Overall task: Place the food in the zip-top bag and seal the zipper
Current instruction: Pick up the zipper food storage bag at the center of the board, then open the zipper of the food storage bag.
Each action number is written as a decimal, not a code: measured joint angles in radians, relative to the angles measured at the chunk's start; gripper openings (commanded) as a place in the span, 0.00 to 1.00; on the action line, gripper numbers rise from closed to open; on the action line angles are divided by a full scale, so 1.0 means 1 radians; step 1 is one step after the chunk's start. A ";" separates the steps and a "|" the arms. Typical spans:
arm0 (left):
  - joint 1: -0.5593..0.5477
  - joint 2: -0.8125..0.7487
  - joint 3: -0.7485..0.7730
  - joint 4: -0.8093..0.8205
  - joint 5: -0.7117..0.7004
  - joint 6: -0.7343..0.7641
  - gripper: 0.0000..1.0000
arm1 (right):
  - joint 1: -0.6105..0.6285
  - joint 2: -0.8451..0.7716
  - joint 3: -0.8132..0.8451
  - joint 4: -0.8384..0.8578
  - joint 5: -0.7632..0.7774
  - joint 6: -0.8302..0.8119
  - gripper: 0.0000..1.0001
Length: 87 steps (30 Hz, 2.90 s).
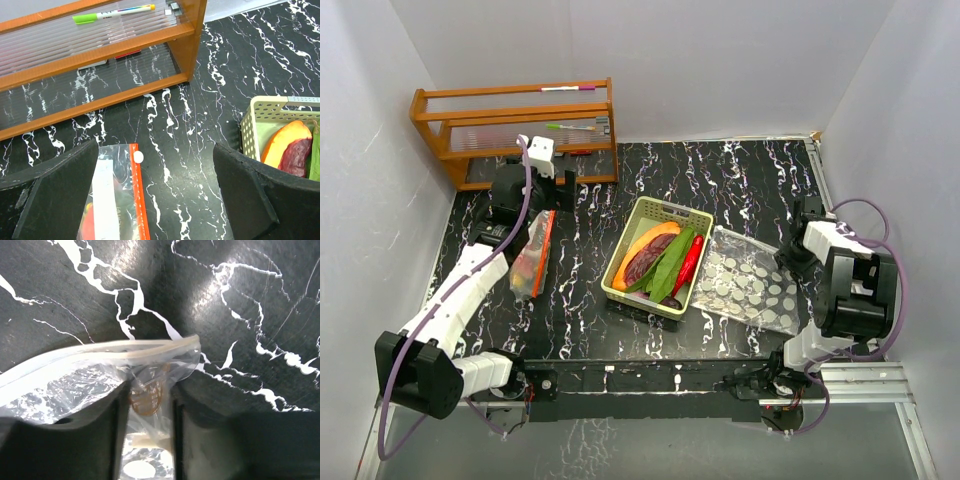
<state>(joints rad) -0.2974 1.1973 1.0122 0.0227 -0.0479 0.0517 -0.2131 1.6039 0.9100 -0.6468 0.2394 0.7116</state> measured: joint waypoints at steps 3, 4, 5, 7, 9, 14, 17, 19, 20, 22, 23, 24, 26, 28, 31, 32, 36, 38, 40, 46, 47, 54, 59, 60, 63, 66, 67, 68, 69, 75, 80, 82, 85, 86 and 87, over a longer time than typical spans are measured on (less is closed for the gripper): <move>0.000 0.007 0.000 0.000 0.000 0.000 0.97 | 0.000 -0.022 -0.025 0.018 -0.005 -0.002 0.08; 0.000 0.008 0.000 0.000 0.001 0.000 0.97 | 0.000 -0.027 -0.029 0.019 -0.009 -0.002 0.08; 0.000 0.008 0.000 0.000 0.001 -0.001 0.97 | 0.000 -0.030 -0.030 0.020 -0.011 -0.003 0.08; 0.000 0.008 0.000 0.000 0.003 -0.003 0.97 | 0.000 -0.046 -0.031 0.018 -0.024 -0.006 0.08; 0.000 0.008 0.000 0.000 0.007 -0.005 0.97 | 0.000 -0.093 -0.031 0.016 -0.040 -0.010 0.08; 0.000 0.008 0.000 0.000 0.040 -0.019 0.97 | 0.002 -0.325 -0.005 0.056 -0.132 -0.035 0.08; 0.000 0.009 0.004 0.003 0.072 -0.035 0.97 | 0.009 -0.434 0.077 0.101 -0.197 -0.063 0.08; 0.000 0.011 0.011 0.010 0.091 -0.046 0.97 | 0.010 -0.459 0.138 0.153 -0.238 -0.089 0.08; 0.000 0.013 0.016 0.015 0.099 -0.051 0.97 | 0.011 -0.463 0.157 0.176 -0.254 -0.099 0.08; 0.000 0.021 0.034 0.029 0.117 -0.059 0.97 | 0.012 -0.463 0.195 0.224 -0.301 -0.117 0.08; 0.000 0.025 0.044 0.033 0.125 -0.064 0.97 | 0.012 -0.458 0.211 0.243 -0.331 -0.126 0.08; 0.000 0.027 0.053 0.036 0.132 -0.067 0.97 | 0.012 -0.449 0.227 0.266 -0.368 -0.133 0.08; 0.000 0.029 0.074 0.037 0.146 -0.077 0.97 | 0.018 -0.422 0.261 0.308 -0.452 -0.142 0.08; 0.000 0.029 0.092 0.039 0.158 -0.085 0.97 | 0.035 -0.375 0.314 0.335 -0.523 -0.163 0.08; 0.000 0.029 0.132 0.037 0.187 -0.103 0.94 | 0.138 -0.285 0.427 0.345 -0.568 -0.232 0.08; 0.000 0.029 0.141 0.037 0.193 -0.107 0.93 | 0.180 -0.259 0.460 0.348 -0.577 -0.256 0.08; 0.000 0.040 0.217 0.032 0.253 -0.148 0.84 | 0.387 -0.182 0.553 0.372 -0.636 -0.355 0.08; 0.001 0.045 0.252 0.029 0.282 -0.166 0.80 | 0.441 -0.182 0.552 0.383 -0.687 -0.379 0.08; 0.002 0.047 0.280 0.028 0.315 -0.188 0.76 | 0.457 -0.192 0.543 0.415 -0.743 -0.396 0.08; 0.044 0.046 0.267 0.092 0.504 -0.283 0.71 | 0.442 -0.243 0.507 0.497 -0.924 -0.421 0.08; 0.054 0.045 0.248 0.122 0.544 -0.309 0.70 | 0.441 -0.250 0.503 0.510 -0.960 -0.424 0.08; 0.080 0.043 0.070 0.467 0.824 -0.583 0.71 | 0.443 -0.279 0.485 0.579 -1.161 -0.422 0.08; 0.079 0.043 0.013 0.748 0.974 -0.754 0.77 | 0.457 -0.271 0.485 0.597 -1.207 -0.421 0.08; 0.079 0.043 0.003 0.806 0.993 -0.785 0.77 | 0.462 -0.268 0.485 0.599 -1.208 -0.422 0.08; 0.078 0.043 -0.018 0.936 1.043 -0.864 0.78 | 0.483 -0.251 0.487 0.599 -1.210 -0.423 0.08; 0.068 0.043 -0.020 0.992 1.075 -0.895 0.78 | 0.508 -0.222 0.496 0.598 -1.209 -0.425 0.08; 0.065 0.043 -0.020 0.995 1.081 -0.896 0.78 | 0.515 -0.212 0.501 0.596 -1.207 -0.428 0.08; 0.061 0.044 -0.020 0.993 1.086 -0.895 0.78 | 0.524 -0.200 0.509 0.592 -1.203 -0.431 0.08; 0.056 0.047 -0.020 0.990 1.088 -0.892 0.78 | 0.533 -0.188 0.520 0.589 -1.198 -0.437 0.08; 0.032 0.068 -0.019 0.912 1.096 -0.837 0.77 | 0.586 -0.153 0.556 0.573 -1.172 -0.454 0.08; 0.025 0.072 -0.019 0.826 1.096 -0.774 0.66 | 0.611 -0.146 0.562 0.572 -1.170 -0.458 0.08; 0.025 0.072 -0.019 0.803 1.095 -0.755 0.60 | 0.613 -0.146 0.562 0.572 -1.173 -0.460 0.08; 0.025 0.072 -0.020 0.780 1.094 -0.734 0.48 | 0.612 -0.146 0.562 0.571 -1.173 -0.463 0.08; 0.025 0.072 -0.020 0.774 1.092 -0.730 0.45 | 0.612 -0.146 0.562 0.571 -1.173 -0.465 0.08; 0.025 0.072 -0.020 0.772 1.092 -0.726 0.43 | 0.612 -0.146 0.562 0.571 -1.173 -0.467 0.08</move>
<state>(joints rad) -0.2726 1.2690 0.9924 0.7952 1.0439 -0.6743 0.3992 1.4578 1.4719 -0.0753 -0.9333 0.2447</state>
